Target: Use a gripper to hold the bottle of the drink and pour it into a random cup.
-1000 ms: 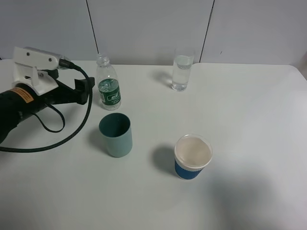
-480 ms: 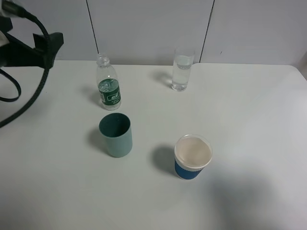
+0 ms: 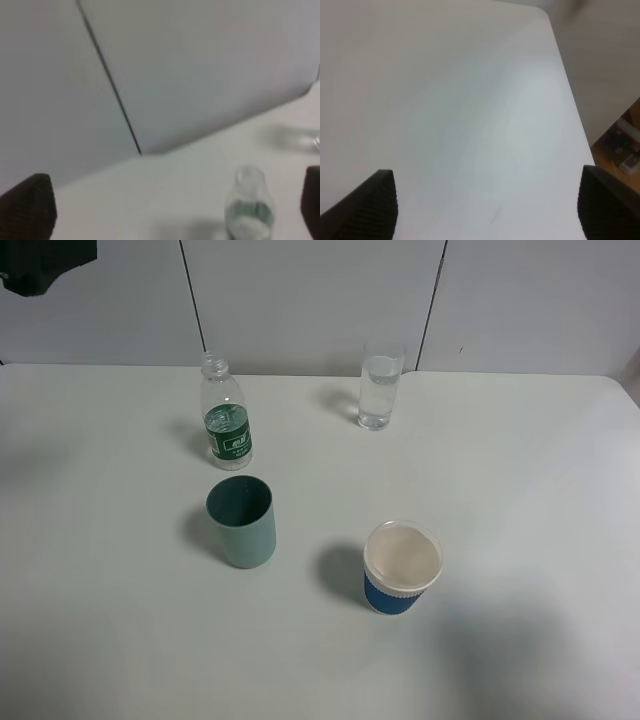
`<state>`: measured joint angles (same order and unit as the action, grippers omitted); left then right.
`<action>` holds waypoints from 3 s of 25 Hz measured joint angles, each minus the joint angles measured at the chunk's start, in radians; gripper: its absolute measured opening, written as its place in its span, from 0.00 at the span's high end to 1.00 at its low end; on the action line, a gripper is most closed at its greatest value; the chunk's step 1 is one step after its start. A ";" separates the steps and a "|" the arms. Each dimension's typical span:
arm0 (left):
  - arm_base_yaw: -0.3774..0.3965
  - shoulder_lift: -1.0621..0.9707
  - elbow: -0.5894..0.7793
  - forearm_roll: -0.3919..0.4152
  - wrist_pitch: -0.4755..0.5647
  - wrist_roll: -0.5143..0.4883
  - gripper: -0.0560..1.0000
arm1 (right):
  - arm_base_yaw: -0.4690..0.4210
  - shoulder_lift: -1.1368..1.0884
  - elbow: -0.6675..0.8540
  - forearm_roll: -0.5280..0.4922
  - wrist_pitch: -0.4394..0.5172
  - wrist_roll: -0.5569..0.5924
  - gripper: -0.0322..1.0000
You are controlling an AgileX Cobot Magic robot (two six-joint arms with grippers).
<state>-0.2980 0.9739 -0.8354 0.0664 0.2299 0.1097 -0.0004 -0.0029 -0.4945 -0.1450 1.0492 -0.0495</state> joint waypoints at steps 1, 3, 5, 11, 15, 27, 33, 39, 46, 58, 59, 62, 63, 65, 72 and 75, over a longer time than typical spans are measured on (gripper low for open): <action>0.000 -0.004 -0.017 0.028 0.038 -0.054 0.01 | 0.000 0.000 0.000 0.000 0.000 0.000 0.25; 0.000 -0.021 -0.027 0.082 0.099 -0.155 0.01 | 0.000 0.000 0.000 0.000 0.000 0.000 0.25; 0.000 -0.058 -0.029 0.130 0.119 -0.250 0.01 | 0.000 0.000 0.000 0.000 0.000 0.000 0.25; -0.001 -0.222 -0.032 0.154 0.159 -0.346 0.01 | 0.000 0.000 0.000 0.000 0.000 0.000 0.25; 0.003 -0.329 -0.032 0.096 0.237 -0.310 0.01 | 0.000 0.000 0.000 0.000 0.000 0.000 0.25; 0.266 -0.594 0.052 0.084 0.414 -0.298 0.01 | 0.000 0.000 0.000 0.000 0.000 0.000 0.25; 0.343 -0.706 0.096 0.077 0.515 -0.290 0.01 | 0.000 0.000 0.000 0.000 0.000 0.000 0.25; 0.347 -0.830 0.171 0.054 0.608 -0.273 0.01 | 0.000 0.000 0.000 0.000 0.000 0.000 0.25; 0.347 -0.974 0.270 0.051 0.714 -0.273 0.01 | 0.000 0.000 0.000 0.000 0.000 0.000 0.25; 0.347 -0.975 0.326 0.035 0.826 -0.273 0.01 | 0.000 0.000 0.000 0.000 0.000 0.000 0.25; 0.347 -0.975 0.326 0.035 0.826 -0.273 0.01 | 0.000 0.000 0.000 0.000 0.000 0.000 0.25; 0.347 -0.975 0.326 0.035 0.826 -0.273 0.01 | 0.000 0.000 0.000 0.000 0.000 0.000 0.25; 0.347 -0.975 0.326 0.035 0.826 -0.273 0.01 | 0.000 0.000 0.000 0.000 0.000 0.000 0.25; 0.347 -0.975 0.326 0.035 0.826 -0.273 0.01 | 0.000 0.000 0.000 0.000 0.000 0.000 0.25; 0.341 -0.975 0.326 0.035 0.826 -0.273 0.01 | 0.000 0.000 0.000 0.000 0.000 0.000 0.25; 0.308 -0.975 0.326 0.035 0.826 -0.273 0.01 | 0.000 0.000 0.000 0.000 0.000 0.000 0.25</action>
<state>0.0105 -0.0015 -0.5093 0.1016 1.0557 -0.1629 -0.0004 -0.0029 -0.4945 -0.1450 1.0492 -0.0495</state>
